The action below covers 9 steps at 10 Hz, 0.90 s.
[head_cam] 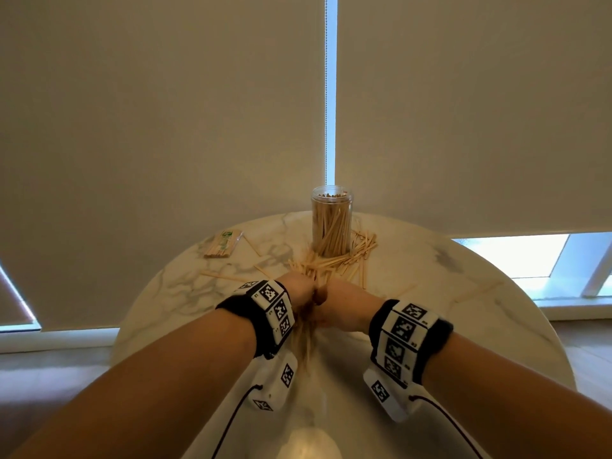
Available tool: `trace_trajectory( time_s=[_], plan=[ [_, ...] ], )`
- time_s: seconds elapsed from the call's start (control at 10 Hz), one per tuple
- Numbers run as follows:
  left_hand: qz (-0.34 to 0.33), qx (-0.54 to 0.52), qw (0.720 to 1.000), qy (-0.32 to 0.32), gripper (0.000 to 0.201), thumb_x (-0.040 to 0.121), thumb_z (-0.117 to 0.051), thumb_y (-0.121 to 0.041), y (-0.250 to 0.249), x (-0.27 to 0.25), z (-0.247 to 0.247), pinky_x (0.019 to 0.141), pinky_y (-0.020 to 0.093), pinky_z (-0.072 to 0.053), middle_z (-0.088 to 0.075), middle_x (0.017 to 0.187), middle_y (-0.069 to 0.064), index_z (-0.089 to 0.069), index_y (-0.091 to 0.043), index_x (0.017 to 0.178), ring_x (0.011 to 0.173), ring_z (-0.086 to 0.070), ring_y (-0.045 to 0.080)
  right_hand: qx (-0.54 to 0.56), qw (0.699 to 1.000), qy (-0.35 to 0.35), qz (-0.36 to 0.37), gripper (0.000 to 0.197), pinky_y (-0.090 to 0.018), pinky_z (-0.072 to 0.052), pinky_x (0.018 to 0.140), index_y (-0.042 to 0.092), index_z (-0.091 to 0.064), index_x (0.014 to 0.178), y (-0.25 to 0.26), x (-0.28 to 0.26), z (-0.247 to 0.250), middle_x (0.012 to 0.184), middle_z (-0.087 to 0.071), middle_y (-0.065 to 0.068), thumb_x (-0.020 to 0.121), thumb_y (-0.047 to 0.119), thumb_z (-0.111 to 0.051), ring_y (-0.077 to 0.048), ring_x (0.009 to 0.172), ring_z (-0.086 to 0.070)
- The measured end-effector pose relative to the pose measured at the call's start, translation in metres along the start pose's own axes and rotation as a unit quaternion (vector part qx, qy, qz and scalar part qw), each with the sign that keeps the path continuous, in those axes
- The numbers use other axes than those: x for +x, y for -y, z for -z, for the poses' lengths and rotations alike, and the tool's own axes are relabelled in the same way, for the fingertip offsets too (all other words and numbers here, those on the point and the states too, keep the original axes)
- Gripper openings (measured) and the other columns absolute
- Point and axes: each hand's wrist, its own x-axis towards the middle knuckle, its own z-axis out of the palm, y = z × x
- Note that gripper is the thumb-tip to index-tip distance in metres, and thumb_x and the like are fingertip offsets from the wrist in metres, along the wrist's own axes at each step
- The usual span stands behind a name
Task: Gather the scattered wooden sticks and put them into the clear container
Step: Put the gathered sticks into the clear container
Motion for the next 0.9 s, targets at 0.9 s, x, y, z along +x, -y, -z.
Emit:
trace_trajectory(
  time_s=[0.9],
  plan=[
    [-0.008,-0.24,0.97,0.047,0.032,0.068,-0.05,0.004,0.024,-0.034,0.025,0.085,0.065,-0.052,-0.066,0.086,0.028,-0.067,0.007,0.095,0.08,-0.066,0.041,0.205,0.975,0.0,-0.087,0.016,-0.049,-0.049,0.101,-0.001,-0.07,0.106,0.0,0.033,0.006,0.12,-0.065,-0.029,0.091,0.003,-0.066,-0.039,0.108,-0.064]
  ],
)
